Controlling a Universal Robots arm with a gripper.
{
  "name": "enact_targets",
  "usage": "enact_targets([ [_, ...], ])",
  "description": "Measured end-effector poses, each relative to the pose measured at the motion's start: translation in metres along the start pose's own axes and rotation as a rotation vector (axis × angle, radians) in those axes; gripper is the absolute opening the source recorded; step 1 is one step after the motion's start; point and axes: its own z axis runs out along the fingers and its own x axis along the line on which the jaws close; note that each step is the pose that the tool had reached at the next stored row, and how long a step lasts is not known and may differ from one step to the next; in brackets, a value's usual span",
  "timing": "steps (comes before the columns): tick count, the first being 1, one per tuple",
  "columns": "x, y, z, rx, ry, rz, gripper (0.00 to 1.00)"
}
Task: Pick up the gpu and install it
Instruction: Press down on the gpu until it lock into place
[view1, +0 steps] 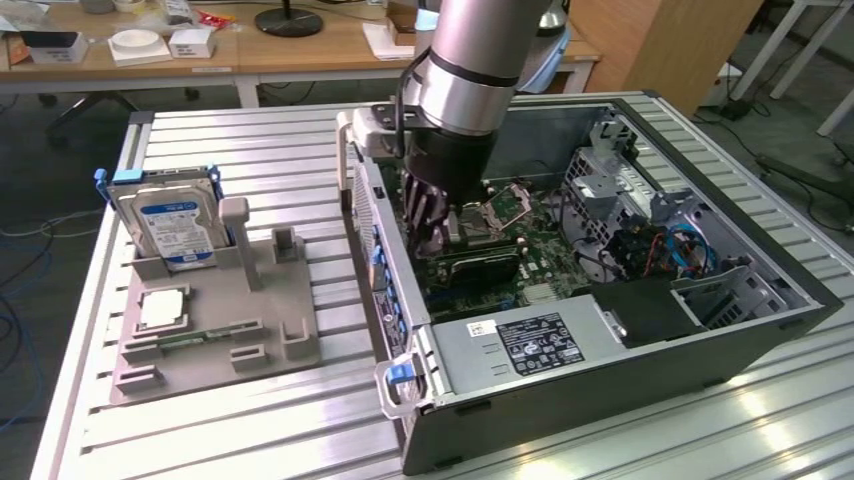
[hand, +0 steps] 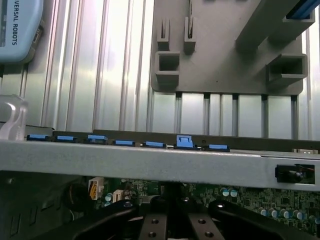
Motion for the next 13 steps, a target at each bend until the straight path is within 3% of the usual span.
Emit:
enact_targets([
  [5, 0.001, -0.0107, -0.0017, 0.0002, 0.0002, 0.0, 0.1],
  [13, 0.001, -0.0185, -0.0019, 0.0001, 0.0001, 0.0, 0.1],
])
